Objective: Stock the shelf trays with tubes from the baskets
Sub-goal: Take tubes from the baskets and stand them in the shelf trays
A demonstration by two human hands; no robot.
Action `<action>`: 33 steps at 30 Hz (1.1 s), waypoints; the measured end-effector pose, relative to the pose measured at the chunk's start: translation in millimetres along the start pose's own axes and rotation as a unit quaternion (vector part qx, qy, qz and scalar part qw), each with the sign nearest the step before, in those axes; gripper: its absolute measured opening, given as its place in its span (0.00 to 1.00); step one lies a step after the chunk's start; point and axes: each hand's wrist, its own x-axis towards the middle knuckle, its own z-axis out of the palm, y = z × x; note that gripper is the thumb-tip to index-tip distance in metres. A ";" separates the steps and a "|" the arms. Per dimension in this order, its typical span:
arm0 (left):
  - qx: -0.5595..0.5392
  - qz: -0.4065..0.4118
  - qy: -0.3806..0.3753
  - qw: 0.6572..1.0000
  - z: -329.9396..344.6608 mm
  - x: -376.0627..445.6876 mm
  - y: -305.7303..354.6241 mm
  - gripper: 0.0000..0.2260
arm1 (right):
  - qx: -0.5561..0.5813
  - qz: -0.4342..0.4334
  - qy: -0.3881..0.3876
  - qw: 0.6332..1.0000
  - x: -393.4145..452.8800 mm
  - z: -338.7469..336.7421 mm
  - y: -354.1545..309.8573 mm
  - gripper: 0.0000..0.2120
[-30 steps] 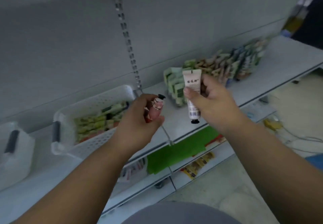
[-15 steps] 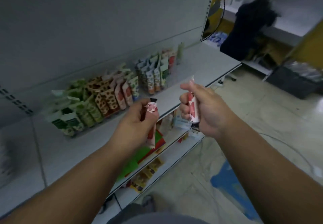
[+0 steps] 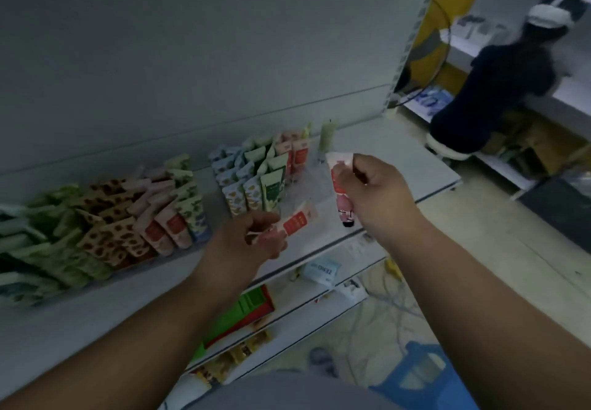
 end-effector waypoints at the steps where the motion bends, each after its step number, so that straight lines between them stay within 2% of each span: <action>1: -0.016 -0.006 0.017 1.000 8.3 3.6 -2.8 0.11 | -0.044 -0.031 -0.013 0.998 15.3 -4.4 3.0 0.15; 3: -0.043 -0.024 0.063 0.997 24.6 5.2 -6.7 0.11 | -0.122 -0.093 -0.034 0.988 42.6 -10.3 7.8 0.11; 5: -0.045 -0.023 0.112 0.992 39.1 4.4 -11.9 0.09 | -0.144 -0.138 -0.051 0.979 67.7 -11.0 14.9 0.03; 8: -0.020 -0.014 0.177 0.984 58.7 4.9 -17.9 0.08 | -0.162 -0.210 -0.099 0.959 99.9 -2.4 26.8 0.05; 10: -0.050 -0.013 0.211 0.976 69.3 4.7 -15.4 0.08 | -0.176 -0.242 -0.127 0.946 112.1 6.7 32.1 0.08; 15: -0.093 -0.009 0.244 0.965 84.7 2.6 -11.1 0.06 | -0.178 -0.261 -0.193 0.929 127.2 23.8 55.4 0.13; 19: -0.088 -0.001 0.260 0.962 89.9 7.0 -5.4 0.07 | -0.188 -0.275 -0.244 0.911 133.6 29.4 56.0 0.11; 22: -0.069 0.002 0.273 0.959 94.4 9.7 -2.6 0.06 | -0.196 -0.249 -0.225 0.921 131.0 23.5 60.5 0.11; 25: -0.030 -0.001 0.282 0.959 97.6 18.2 -1.0 0.06 | -0.139 -0.231 -0.177 0.947 120.4 0.9 55.1 0.04; 27: -0.003 0.008 0.279 0.960 99.4 27.8 1.2 0.06 | -0.072 -0.210 -0.235 0.946 109.7 -13.9 44.1 0.04; 29: 0.022 0.025 0.271 0.962 104.1 38.5 4.5 0.06 | -0.092 -0.188 -0.313 0.926 104.3 -22.6 38.3 0.04; 30: 0.040 0.032 0.269 0.962 107.0 42.5 5.9 0.07 | -0.115 -0.184 -0.323 0.921 105.6 -24.9 37.3 0.03; 33: 0.157 0.083 0.282 0.943 114.3 48.7 6.5 0.14 | -0.168 -0.219 -0.253 0.927 124.1 -32.9 35.2 0.02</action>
